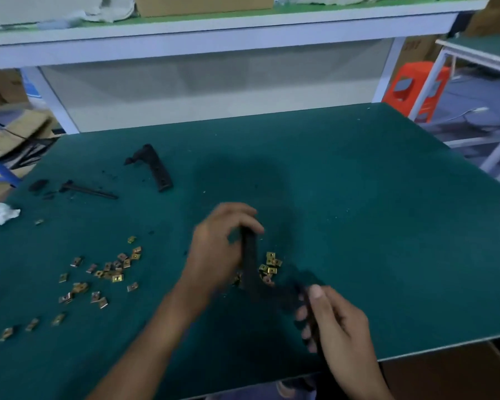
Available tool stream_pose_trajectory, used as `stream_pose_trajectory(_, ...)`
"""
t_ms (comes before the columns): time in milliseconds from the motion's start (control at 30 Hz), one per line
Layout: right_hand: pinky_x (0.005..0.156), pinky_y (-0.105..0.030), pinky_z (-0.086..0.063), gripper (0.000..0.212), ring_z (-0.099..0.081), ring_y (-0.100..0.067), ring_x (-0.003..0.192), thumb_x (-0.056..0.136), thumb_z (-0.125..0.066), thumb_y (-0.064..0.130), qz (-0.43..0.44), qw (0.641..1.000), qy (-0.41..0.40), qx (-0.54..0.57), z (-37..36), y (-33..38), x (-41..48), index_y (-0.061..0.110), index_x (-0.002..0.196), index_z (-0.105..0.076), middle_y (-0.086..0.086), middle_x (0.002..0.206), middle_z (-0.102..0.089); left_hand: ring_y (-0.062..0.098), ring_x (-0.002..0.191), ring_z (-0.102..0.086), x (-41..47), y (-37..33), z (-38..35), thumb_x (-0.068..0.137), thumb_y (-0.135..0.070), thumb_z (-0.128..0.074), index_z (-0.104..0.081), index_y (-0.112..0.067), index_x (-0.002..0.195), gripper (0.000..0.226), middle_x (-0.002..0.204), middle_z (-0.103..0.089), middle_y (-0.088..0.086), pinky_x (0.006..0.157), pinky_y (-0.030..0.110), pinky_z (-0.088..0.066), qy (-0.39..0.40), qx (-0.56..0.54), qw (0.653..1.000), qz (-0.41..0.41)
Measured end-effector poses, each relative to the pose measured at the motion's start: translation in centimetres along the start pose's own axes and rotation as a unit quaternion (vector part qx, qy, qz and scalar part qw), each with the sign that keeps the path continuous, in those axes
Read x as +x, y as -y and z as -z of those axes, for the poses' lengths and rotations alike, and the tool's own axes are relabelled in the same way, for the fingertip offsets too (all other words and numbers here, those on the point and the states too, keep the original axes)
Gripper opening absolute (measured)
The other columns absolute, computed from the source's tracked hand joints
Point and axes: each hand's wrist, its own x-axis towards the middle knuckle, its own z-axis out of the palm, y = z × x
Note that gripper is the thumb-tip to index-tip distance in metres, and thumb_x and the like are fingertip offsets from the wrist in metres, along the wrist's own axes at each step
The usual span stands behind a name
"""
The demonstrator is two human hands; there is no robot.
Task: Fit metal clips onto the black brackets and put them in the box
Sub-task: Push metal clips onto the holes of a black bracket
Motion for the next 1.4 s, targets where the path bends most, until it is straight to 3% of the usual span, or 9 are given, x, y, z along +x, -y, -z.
stream_pose_trajectory(133,0.065,-0.035,-0.050,0.077,-0.069,-0.030,0.073,0.067,-0.070,0.077,-0.186,0.948,0.164,0.201,0.1,0.6,-0.7,0.010,0.103,-0.079,-0.025,0.091,-0.074,0.000,0.111,-0.063,-4.6,-3.6,-3.0,0.077,0.007,-0.073,-0.077,-0.013,0.088,0.023,0.117,-0.069,-0.004,0.093,0.016,-0.048,0.056,-0.053,0.995,-0.069)
stream_pose_trajectory(300,0.063,-0.024,-0.055,0.068,-0.074,-0.022,0.077,0.073,-0.094,0.027,-0.186,0.887,0.291,0.305,1.3,0.2,-2.0,0.008,0.132,-0.066,-0.020,0.104,-0.072,-0.004,0.114,-0.058,-3.8,-3.5,-4.1,0.088,-0.023,-0.069,-0.064,-0.035,0.116,0.031,0.124,-0.061,-0.023,0.092,0.013,-0.045,0.122,-0.051,0.991,-0.018)
stream_pose_trajectory(400,0.037,-0.021,-0.031,0.062,-0.052,-0.015,0.038,0.071,-0.093,0.027,-0.155,0.917,0.242,0.278,1.1,-0.1,-1.8,0.023,0.129,-0.070,-0.022,0.082,-0.061,-0.003,0.104,-0.060,-2.4,-1.4,-4.7,0.098,-0.034,-0.056,-0.069,-0.031,0.115,0.022,0.112,-0.068,-0.019,0.090,0.018,-0.045,0.117,0.017,0.991,0.060)
stream_pose_trajectory(567,0.048,-0.030,-0.056,0.037,-0.075,-0.027,0.076,0.076,-0.073,0.020,-0.101,0.949,0.107,0.278,1.4,-0.5,-0.5,0.024,0.113,-0.074,-0.017,0.100,-0.076,0.023,0.115,-0.045,-1.6,2.2,-5.6,0.103,-0.029,-0.050,-0.064,-0.026,0.130,0.031,0.123,-0.057,0.002,0.099,0.034,-0.041,0.212,0.279,0.931,0.103)
stream_pose_trajectory(800,0.072,-0.028,-0.060,0.009,-0.077,-0.028,0.089,0.078,-0.076,0.021,-0.033,0.940,0.035,0.337,0.0,-0.4,1.3,0.016,0.084,-0.080,-0.024,0.097,-0.076,0.012,0.088,-0.061,-1.4,2.0,-4.6,0.094,-0.022,-0.062,-0.059,-0.025,0.095,0.005,0.088,-0.064,-0.012,0.074,0.018,-0.045,0.182,0.149,0.956,0.175)
stream_pose_trajectory(933,0.075,-0.028,-0.060,0.025,-0.076,-0.027,0.096,0.074,-0.081,0.018,-0.013,0.934,0.021,0.357,-1.1,-1.0,2.2,0.009,0.098,-0.081,-0.020,0.104,-0.077,-0.012,0.081,-0.059,-2.7,1.9,-3.4,0.094,-0.020,-0.067,-0.071,-0.027,0.104,0.012,0.084,-0.063,-0.025,0.070,0.000,-0.039,0.114,0.074,0.969,0.205)
stream_pose_trajectory(1033,0.070,-0.032,-0.059,0.021,-0.073,-0.029,0.095,0.077,-0.083,0.021,-0.005,0.942,0.021,0.334,-1.4,-1.7,2.3,0.017,0.096,-0.074,-0.016,0.103,-0.074,-0.006,0.080,-0.065,-4.4,1.4,-2.2,0.094,-0.019,-0.067,-0.072,-0.033,0.092,0.016,0.081,-0.070,-0.021,0.072,0.007,-0.045,0.053,-0.001,0.976,0.212)
stream_pose_trajectory(1300,0.058,-0.020,-0.054,0.047,-0.063,-0.010,0.067,0.079,-0.077,0.019,-0.077,0.922,0.014,0.379,-0.5,-2.2,3.0,0.012,0.124,-0.070,-0.007,0.092,-0.071,0.007,0.069,-0.059,-10.3,-1.6,-2.3,0.101,-0.013,-0.058,-0.074,-0.035,0.093,0.028,0.075,-0.065,-0.007,0.067,0.019,-0.051,0.024,-0.259,0.915,0.308)
stream_pose_trajectory(1400,0.067,-0.022,-0.059,0.049,-0.071,-0.015,0.086,0.087,-0.066,0.017,-0.080,0.910,0.052,0.402,-0.1,-2.1,3.2,0.018,0.136,-0.062,-0.009,0.115,-0.074,0.009,0.078,-0.063,-11.0,-2.7,-3.0,0.099,-0.012,-0.060,-0.079,-0.027,0.100,0.024,0.085,-0.071,-0.003,0.074,0.021,-0.052,0.021,-0.327,0.882,0.338)
